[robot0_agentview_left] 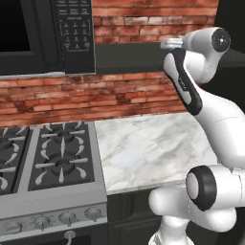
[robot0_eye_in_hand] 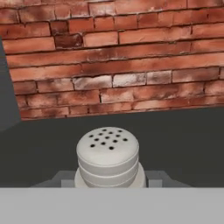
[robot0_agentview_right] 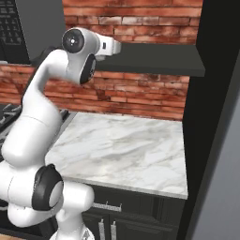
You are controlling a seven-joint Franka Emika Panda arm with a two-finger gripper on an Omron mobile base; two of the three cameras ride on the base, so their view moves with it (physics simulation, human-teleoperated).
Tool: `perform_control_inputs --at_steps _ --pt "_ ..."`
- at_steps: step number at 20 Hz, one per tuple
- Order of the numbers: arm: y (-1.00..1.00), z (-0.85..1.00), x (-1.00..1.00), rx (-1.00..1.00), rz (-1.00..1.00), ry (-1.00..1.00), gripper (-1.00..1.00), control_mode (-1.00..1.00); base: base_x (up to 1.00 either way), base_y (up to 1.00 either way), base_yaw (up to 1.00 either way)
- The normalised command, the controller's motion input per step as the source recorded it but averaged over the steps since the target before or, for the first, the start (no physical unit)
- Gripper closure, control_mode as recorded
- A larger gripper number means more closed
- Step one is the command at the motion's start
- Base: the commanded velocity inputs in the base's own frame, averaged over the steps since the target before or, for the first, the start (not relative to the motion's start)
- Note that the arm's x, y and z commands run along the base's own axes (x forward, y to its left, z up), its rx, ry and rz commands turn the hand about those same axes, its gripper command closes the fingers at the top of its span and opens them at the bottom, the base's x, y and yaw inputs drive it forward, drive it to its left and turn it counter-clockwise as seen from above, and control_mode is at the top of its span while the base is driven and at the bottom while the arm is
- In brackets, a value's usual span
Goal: Retrieve the shaker from the cabinet and place it next the steak on a plate on the dining table.
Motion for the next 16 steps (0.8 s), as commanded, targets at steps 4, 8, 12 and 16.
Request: perform_control_inputs --at_steps 4,8,12,16 --pt "0.00 0.52 -1.00 0.00 0.00 -0.08 1.00 -1.00 0.00 0.00 0.00" --pt "0.00 0.41 -1.00 0.02 0.00 0.10 1.00 -1.00 0.00 0.00 0.00" --pt "0.00 0.24 -1.00 0.04 0.00 0.06 1.00 -1.00 0.00 0.00 0.00" --pt "0.00 0.03 -1.00 0.01 0.04 0.00 1.00 -1.00 0.00 0.00 0.00"
